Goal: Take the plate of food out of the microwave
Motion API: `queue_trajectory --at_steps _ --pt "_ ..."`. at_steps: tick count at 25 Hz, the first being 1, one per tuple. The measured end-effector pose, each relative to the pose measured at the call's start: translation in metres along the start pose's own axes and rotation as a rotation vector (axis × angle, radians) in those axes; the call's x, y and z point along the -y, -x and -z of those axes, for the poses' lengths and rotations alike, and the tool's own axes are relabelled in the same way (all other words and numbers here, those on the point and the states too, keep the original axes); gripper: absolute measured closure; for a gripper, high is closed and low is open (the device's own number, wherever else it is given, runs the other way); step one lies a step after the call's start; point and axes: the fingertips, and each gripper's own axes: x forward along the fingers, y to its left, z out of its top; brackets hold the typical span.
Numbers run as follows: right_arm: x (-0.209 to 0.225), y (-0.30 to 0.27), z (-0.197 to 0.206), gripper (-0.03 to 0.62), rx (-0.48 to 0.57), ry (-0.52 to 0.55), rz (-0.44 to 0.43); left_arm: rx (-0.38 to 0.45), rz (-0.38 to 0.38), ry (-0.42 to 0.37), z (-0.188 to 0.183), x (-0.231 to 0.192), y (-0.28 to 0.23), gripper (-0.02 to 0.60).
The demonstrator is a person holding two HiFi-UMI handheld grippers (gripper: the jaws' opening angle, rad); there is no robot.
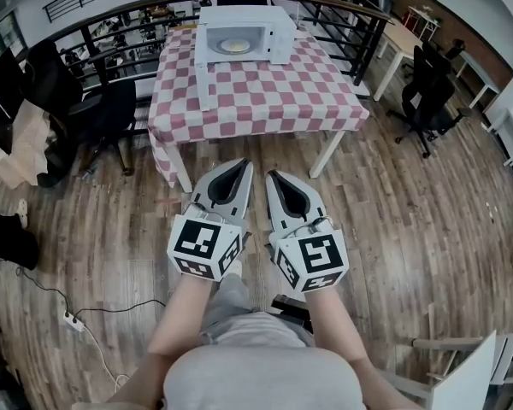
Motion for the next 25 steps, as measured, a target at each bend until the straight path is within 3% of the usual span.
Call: queue_trajectory --at_steps 15,25 --pt "0.050 -0.112 0.014 0.569 -0.022 0.008 -0.011 -0.011 -0.029 0.029 0.008 -0.089 -0.092 0.580" --pt "0.068 -0.178 0.019 0.569 -0.025 0.011 0.005 -0.025 0.004 0.022 0.014 -0.137 -0.139 0.580"
